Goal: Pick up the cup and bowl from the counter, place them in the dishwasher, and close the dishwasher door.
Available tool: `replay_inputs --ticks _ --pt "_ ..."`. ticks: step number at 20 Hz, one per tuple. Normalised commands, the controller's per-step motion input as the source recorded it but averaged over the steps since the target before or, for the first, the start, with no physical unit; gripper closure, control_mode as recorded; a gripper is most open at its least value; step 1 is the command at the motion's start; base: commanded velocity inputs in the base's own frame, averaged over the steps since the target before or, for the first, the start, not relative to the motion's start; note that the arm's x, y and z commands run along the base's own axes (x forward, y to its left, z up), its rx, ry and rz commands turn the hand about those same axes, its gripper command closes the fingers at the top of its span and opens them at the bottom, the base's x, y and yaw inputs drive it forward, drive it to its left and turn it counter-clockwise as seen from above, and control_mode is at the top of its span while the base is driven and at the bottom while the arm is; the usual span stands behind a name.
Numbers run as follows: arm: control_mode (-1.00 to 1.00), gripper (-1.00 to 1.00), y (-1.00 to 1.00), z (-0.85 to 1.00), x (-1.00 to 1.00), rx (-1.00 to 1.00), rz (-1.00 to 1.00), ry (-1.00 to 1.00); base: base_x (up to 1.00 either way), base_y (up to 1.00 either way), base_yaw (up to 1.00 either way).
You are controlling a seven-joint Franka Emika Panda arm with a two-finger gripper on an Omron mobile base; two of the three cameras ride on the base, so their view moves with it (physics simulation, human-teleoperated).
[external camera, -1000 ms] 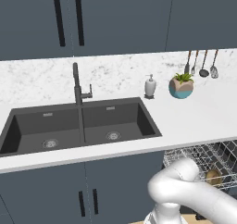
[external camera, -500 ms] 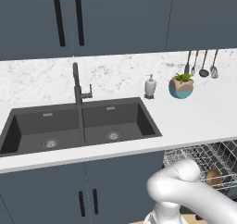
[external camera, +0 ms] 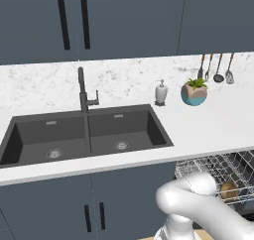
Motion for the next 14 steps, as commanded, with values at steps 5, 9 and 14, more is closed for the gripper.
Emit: replay_inputs --ticks 5,9,14 --pt "-1.00 -1.00 0.00 -0.09 -0.46 0.06 -0.43 0.02 0.00 0.00 0.00" --pt "-1.00 -1.00 -0.03 -0.34 -0.31 0.16 -0.39 -0.04 0.00 0.00 0.00" --pt "-1.00 -1.00 0.00 -0.49 -0.26 0.17 -0.21 -0.13 0.00 0.00 0.00"
